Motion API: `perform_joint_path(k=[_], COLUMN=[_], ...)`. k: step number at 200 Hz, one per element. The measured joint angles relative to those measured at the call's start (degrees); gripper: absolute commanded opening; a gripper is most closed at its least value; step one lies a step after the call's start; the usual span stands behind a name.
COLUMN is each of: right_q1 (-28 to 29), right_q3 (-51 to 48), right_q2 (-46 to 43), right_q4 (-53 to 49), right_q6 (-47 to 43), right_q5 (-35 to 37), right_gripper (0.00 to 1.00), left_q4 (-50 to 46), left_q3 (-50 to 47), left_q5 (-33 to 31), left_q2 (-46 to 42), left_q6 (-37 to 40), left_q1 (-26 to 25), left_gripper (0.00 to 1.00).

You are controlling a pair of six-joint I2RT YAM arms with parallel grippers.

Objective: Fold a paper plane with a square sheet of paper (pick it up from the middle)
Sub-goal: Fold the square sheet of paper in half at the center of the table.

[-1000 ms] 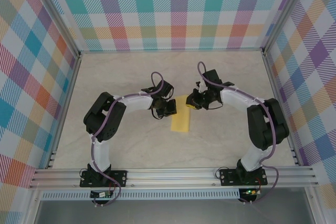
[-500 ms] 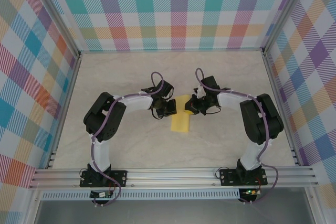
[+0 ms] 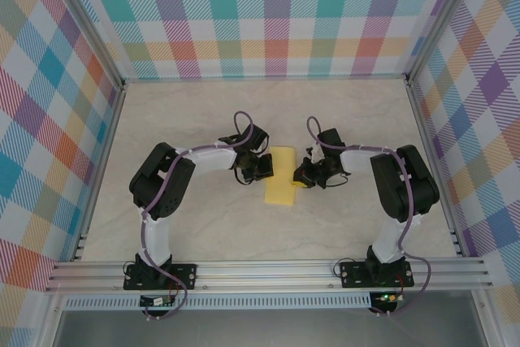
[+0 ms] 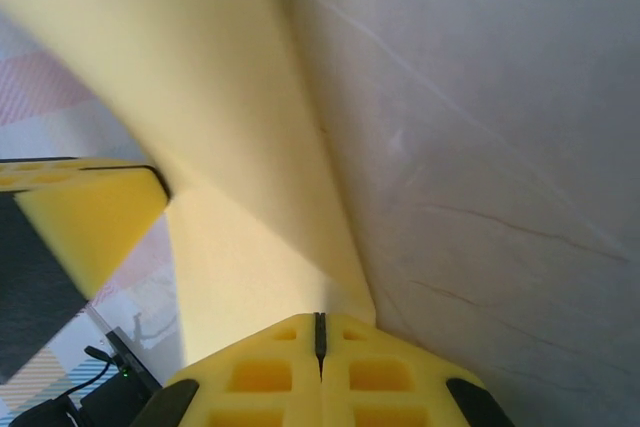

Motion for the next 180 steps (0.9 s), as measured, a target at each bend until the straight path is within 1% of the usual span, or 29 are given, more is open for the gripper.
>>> perform_joint_path(k=[27, 73, 92, 118, 180], right_q1=[0.0, 0.0, 0.0, 0.0, 0.0], right_q3=[-0.8, -1.0, -1.4, -2.7, -6.9], right_q2=[0.0, -1.0, -3.1, -5.6, -2.8], right_q4=[1.0, 1.3, 2.2, 5.9, 8.1], right_q6=[-1.9, -3.8, -3.7, -2.6, -2.4], right_q5=[-0.1, -0.1, -1.8, -4.9, -5.8], right_gripper=[0.07, 0.07, 0.07, 0.06, 0.05], left_q4=[0.0, 0.0, 0.0, 0.0, 0.0], left_q3=[0.0, 0.0, 0.0, 0.0, 0.0], left_q5=[0.0, 0.0, 0.0, 0.0, 0.0], left_q2=[0.0, 0.0, 0.0, 0.0, 0.0], left_q6=[0.2, 0.4, 0.4, 0.4, 0.4], left_q1=[0.0, 0.0, 0.0, 0.0, 0.0], left_gripper=[0.0, 0.0, 0.0, 0.0, 0.0])
